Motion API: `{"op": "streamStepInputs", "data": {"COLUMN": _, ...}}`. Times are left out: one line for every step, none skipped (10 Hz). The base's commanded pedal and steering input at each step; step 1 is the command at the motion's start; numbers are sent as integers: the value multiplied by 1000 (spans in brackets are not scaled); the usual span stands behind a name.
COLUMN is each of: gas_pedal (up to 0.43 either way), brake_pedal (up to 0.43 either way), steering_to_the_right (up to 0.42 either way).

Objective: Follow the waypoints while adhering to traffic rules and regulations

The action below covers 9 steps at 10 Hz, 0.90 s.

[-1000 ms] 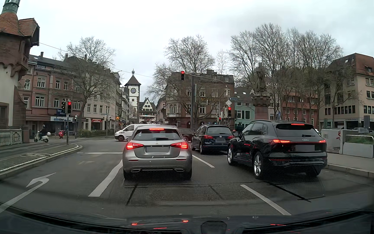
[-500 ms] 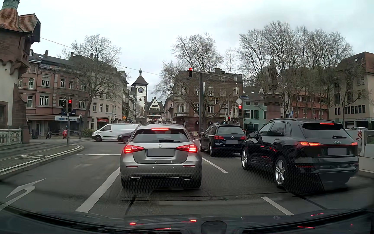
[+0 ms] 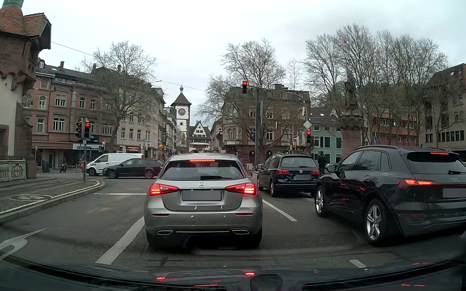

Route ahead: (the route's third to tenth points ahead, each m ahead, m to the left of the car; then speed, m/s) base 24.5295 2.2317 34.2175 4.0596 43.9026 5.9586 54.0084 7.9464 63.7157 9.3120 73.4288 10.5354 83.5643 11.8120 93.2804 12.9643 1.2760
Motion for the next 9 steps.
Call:
{"op": "streamStepInputs", "data": {"gas_pedal": 0, "brake_pedal": 165, "steering_to_the_right": -101}}
{"op": "streamStepInputs", "data": {"gas_pedal": 0, "brake_pedal": 171, "steering_to_the_right": -101}}
{"op": "streamStepInputs", "data": {"gas_pedal": 0, "brake_pedal": 183, "steering_to_the_right": -100}}
{"op": "streamStepInputs", "data": {"gas_pedal": 0, "brake_pedal": 183, "steering_to_the_right": -99}}
{"op": "streamStepInputs", "data": {"gas_pedal": 0, "brake_pedal": 183, "steering_to_the_right": -96}}
{"op": "streamStepInputs", "data": {"gas_pedal": 0, "brake_pedal": 177, "steering_to_the_right": -95}}
{"op": "streamStepInputs", "data": {"gas_pedal": 0, "brake_pedal": 171, "steering_to_the_right": -95}}
{"op": "streamStepInputs", "data": {"gas_pedal": 0, "brake_pedal": 159, "steering_to_the_right": -95}}
{"op": "streamStepInputs", "data": {"gas_pedal": 0, "brake_pedal": 146, "steering_to_the_right": -95}}
